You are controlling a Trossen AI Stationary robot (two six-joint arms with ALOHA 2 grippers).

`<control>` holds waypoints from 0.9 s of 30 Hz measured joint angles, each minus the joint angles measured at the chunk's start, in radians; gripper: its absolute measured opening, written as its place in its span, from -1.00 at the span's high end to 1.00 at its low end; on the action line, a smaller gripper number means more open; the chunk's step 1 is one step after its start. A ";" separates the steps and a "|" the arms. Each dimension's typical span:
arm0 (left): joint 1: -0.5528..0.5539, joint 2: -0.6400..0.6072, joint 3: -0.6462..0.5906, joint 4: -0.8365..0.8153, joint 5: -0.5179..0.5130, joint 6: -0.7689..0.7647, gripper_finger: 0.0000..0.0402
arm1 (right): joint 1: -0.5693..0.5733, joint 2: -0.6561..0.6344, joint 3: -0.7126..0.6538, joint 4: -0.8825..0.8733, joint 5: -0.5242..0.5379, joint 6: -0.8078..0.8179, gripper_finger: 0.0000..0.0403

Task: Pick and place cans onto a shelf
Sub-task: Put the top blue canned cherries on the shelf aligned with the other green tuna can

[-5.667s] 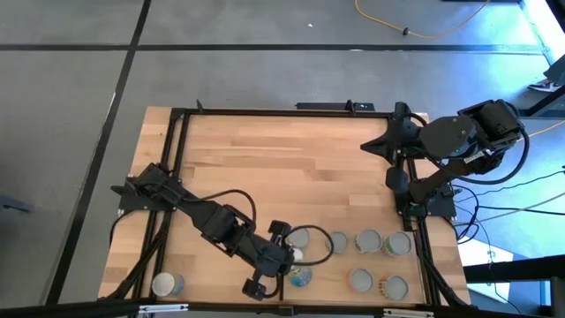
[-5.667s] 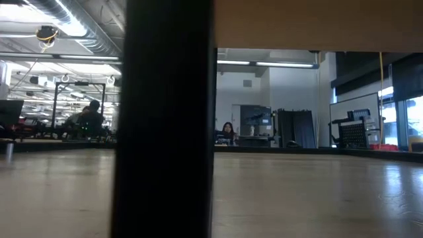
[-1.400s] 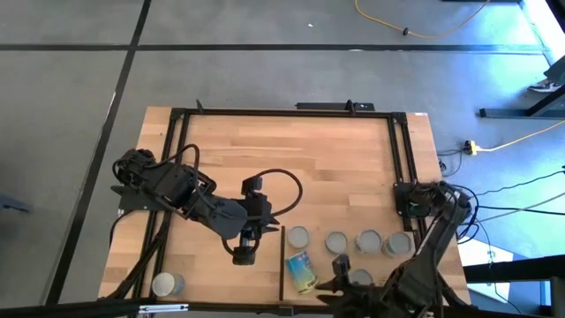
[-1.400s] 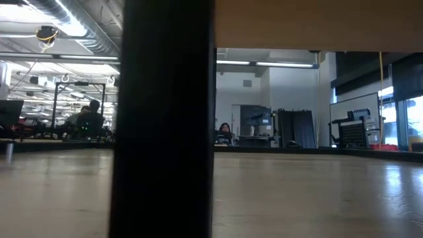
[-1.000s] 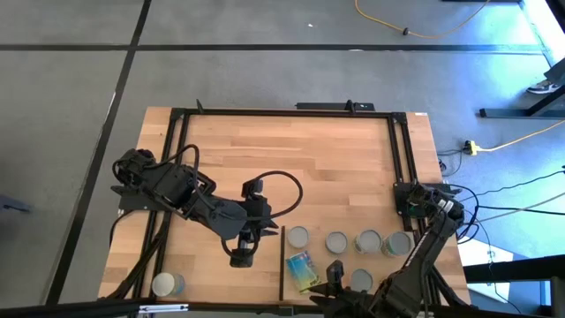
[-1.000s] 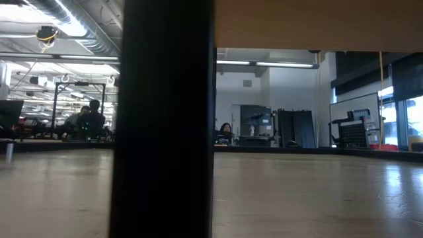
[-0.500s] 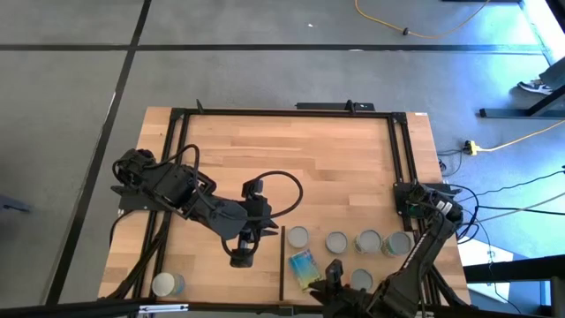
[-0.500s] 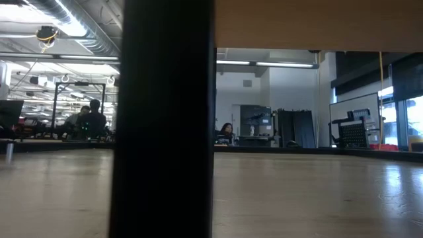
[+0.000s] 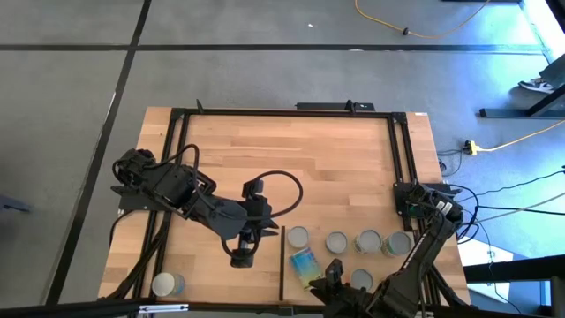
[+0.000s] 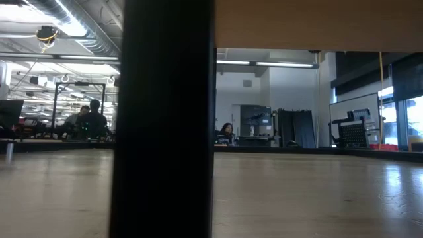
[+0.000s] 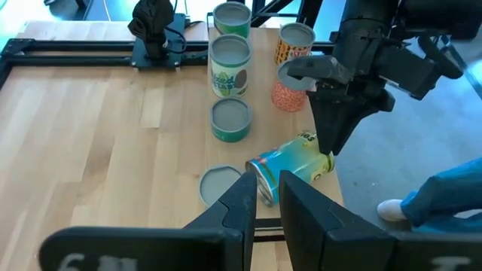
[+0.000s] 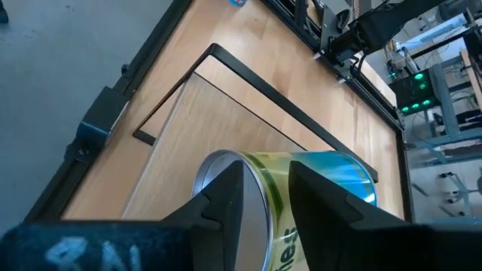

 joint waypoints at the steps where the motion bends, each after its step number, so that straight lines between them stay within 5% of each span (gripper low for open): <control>1: 0.000 0.000 0.000 0.004 0.000 0.000 0.74 | 0.001 0.000 0.000 -0.002 0.000 -0.010 0.45; 11: 0.000 0.000 0.000 0.014 0.000 0.000 0.74 | 0.043 0.000 0.000 -0.028 0.006 -0.048 0.45; 19: 0.000 0.000 0.000 0.014 0.000 0.000 0.74 | 0.067 -0.001 0.000 -0.116 0.160 -0.046 0.45; 27: 0.000 0.000 0.000 0.014 0.000 0.000 0.74 | 0.066 -0.002 0.000 -0.142 0.115 -0.044 0.45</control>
